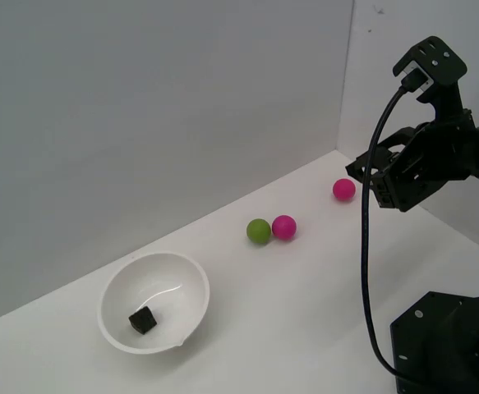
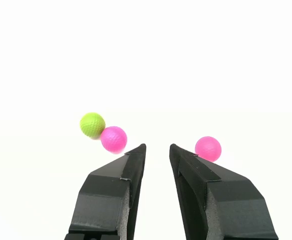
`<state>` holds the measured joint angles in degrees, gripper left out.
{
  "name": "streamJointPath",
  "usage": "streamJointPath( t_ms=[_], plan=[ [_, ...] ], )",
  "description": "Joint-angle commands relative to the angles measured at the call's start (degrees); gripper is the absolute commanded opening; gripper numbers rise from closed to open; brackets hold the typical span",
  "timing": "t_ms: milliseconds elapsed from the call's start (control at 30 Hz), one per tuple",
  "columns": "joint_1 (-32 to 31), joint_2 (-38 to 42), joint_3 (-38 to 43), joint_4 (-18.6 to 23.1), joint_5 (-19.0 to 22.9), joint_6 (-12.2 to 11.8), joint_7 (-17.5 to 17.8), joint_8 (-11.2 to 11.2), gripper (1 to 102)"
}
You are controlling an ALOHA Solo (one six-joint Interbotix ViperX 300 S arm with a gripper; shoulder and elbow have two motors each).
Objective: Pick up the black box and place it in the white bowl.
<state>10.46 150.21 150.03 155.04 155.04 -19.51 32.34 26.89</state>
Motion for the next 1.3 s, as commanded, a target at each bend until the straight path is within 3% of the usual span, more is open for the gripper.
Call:
streamJointPath(
  t_ms=[0, 533, 1000, 1267],
  plan=[
    [1.8, 1.6, 1.8, 0.5, 0.4, -0.8, -0.4, 0.9, 25],
    [6.2, 12.5, 12.6, 3.5, 3.3, -1.0, 0.0, -1.9, 25],
    [6.4, 4.7, 5.0, 2.7, 2.6, -0.9, -0.1, -2.0, 26],
    [6.8, 5.6, 5.9, 2.8, 2.7, -0.8, 0.0, -1.9, 26]
  ],
)
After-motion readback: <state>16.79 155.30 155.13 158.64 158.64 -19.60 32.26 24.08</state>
